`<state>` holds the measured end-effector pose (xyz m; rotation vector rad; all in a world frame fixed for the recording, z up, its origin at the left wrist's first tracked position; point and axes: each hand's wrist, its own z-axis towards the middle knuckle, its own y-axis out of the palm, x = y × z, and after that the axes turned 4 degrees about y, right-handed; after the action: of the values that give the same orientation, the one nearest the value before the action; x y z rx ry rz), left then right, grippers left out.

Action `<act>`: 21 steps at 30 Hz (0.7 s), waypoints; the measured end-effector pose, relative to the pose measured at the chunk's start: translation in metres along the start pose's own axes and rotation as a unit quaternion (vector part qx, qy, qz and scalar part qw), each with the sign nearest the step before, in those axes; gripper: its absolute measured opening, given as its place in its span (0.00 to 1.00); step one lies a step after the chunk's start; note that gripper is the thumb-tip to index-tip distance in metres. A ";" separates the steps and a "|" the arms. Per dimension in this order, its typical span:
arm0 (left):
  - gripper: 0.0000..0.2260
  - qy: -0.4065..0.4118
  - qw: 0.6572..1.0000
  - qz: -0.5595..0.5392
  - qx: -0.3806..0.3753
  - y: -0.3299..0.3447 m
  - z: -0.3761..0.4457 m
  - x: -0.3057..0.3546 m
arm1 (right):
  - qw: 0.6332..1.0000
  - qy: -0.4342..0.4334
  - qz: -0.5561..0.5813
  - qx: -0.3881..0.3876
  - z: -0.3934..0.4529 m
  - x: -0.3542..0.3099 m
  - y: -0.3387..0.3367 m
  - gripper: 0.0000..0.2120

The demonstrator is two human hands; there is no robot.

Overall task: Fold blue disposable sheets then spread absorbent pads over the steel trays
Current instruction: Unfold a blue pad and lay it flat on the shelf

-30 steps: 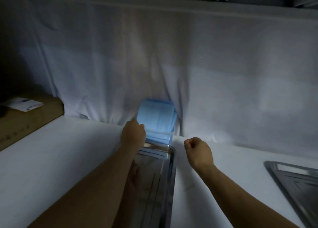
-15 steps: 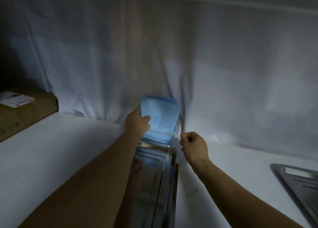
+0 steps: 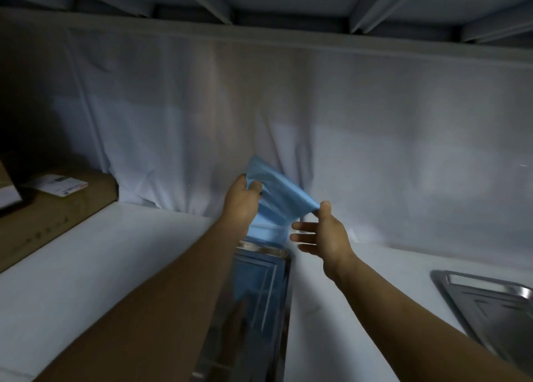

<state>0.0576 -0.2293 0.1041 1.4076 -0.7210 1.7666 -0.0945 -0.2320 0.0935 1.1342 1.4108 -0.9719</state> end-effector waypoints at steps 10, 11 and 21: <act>0.15 -0.101 0.982 -0.156 -0.020 -0.003 -0.062 0.040 | 0.997 0.063 0.046 0.017 -0.052 -0.020 -0.027 0.13; 0.18 -0.104 0.980 -0.167 -0.034 -0.005 -0.069 0.042 | 0.997 0.065 0.030 0.024 -0.056 -0.020 -0.030 0.10; 0.07 -0.111 0.978 -0.078 -0.157 -0.011 -0.144 0.025 | 0.994 0.034 -0.060 0.086 -0.103 -0.013 -0.068 0.17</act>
<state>-0.0146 -0.1023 0.0946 1.4108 -0.9361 1.3217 -0.1835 -0.1493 0.1194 1.2292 1.4861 -1.1682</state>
